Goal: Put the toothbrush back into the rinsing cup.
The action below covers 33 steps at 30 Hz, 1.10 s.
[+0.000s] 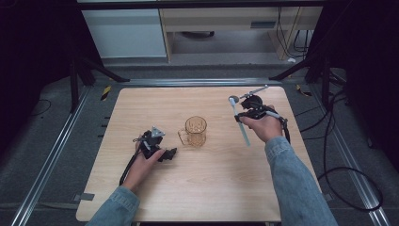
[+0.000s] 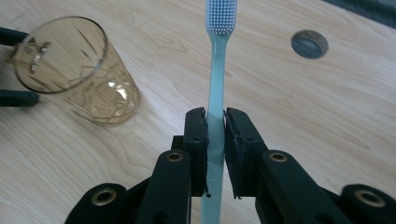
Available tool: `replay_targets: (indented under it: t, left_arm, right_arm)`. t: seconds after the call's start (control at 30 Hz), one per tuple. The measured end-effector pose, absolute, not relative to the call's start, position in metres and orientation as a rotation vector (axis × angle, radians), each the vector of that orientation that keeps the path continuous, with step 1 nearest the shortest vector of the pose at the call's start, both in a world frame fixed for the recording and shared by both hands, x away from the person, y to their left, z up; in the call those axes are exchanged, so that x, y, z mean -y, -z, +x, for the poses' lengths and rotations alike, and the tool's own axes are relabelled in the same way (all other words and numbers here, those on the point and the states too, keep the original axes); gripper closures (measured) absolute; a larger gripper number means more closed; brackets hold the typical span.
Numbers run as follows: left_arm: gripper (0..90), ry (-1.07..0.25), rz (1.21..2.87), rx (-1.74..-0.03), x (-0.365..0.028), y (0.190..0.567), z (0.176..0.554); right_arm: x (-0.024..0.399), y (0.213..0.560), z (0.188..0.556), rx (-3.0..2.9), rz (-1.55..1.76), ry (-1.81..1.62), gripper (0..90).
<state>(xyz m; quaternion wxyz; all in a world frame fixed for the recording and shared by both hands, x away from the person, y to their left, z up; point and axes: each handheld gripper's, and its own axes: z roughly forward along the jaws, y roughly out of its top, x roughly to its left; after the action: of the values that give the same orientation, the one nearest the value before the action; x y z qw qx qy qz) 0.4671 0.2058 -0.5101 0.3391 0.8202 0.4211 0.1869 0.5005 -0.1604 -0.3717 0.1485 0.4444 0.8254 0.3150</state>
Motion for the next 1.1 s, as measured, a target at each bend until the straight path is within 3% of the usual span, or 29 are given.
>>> replay_targets:
  t: [1.1]
  left_arm:
    - [0.0,-0.486,2.139,-1.096,-0.206,0.510,0.467]
  right_arm:
    - [0.086,0.331,0.471,-2.152,1.058,-1.203,79.1]
